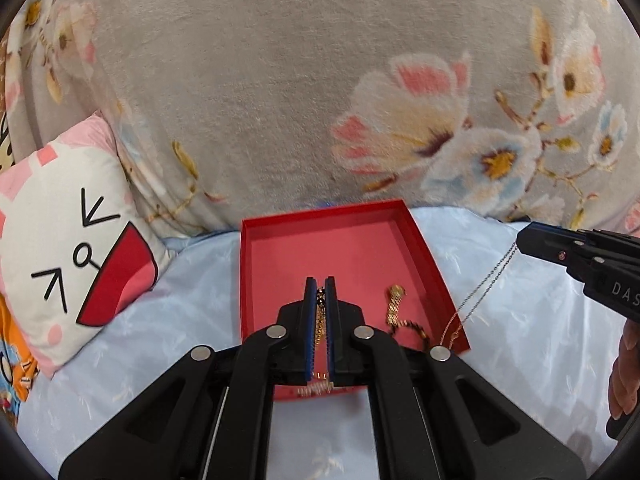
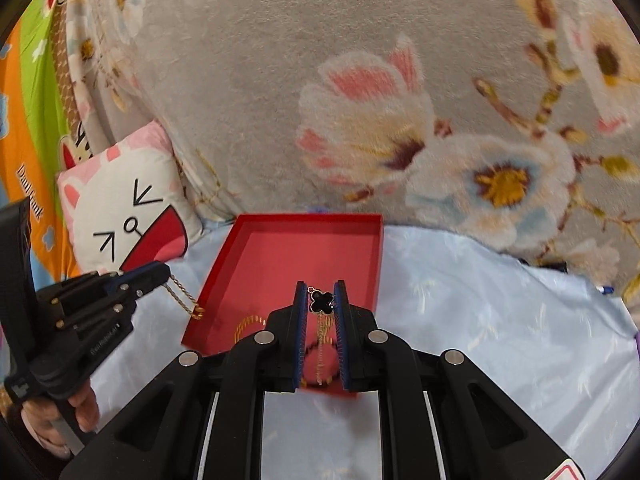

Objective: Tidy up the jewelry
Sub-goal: 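Carry both chains into the red box and open both tools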

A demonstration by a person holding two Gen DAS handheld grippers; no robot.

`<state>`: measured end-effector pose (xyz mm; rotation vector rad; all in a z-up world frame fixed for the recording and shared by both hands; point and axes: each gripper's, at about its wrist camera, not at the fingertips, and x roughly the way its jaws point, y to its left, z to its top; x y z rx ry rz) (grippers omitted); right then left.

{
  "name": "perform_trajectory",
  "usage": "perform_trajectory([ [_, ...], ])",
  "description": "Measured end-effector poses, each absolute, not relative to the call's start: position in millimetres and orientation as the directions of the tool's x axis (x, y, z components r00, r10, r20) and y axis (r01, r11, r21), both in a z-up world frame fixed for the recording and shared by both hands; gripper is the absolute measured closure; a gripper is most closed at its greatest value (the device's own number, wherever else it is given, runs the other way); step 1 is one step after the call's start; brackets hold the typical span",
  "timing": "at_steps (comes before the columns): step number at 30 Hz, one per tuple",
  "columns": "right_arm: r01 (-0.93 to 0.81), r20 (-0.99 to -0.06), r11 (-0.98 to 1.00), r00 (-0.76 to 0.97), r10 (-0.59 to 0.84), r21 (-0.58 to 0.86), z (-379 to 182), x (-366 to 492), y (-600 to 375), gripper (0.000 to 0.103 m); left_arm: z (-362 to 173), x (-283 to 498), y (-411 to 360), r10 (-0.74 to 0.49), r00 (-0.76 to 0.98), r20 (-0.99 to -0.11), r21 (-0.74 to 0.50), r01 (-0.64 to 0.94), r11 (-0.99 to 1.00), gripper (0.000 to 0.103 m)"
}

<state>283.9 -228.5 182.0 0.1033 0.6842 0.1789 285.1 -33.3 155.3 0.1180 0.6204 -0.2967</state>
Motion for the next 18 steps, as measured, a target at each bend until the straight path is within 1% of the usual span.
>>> perform_trajectory([
  [5,-0.106,-0.630,0.987,0.760,0.159,0.121,178.5,336.2,-217.1,0.091,148.8,329.4,-37.6,-0.205,0.773,-0.600,0.016,0.268,0.963,0.100],
  [8,-0.088,-0.649,0.989,0.747,0.145,0.120,167.4,367.4,-212.9,0.091,140.8,352.9,-41.7,-0.179,0.775,-0.606,0.027,0.245,0.969,0.100],
  [10,-0.081,-0.657,0.993,0.744,0.120,0.090,158.7,384.6,-207.6,0.091,135.4,366.2,-44.4,-0.163,0.778,-0.607,0.034,0.230,0.973,0.100],
  [18,-0.070,-0.669,0.996,0.737,0.092,0.061,130.1,420.0,-194.7,0.091,106.4,400.0,-44.8,-0.133,0.749,-0.649,0.035,0.204,0.978,0.100],
])
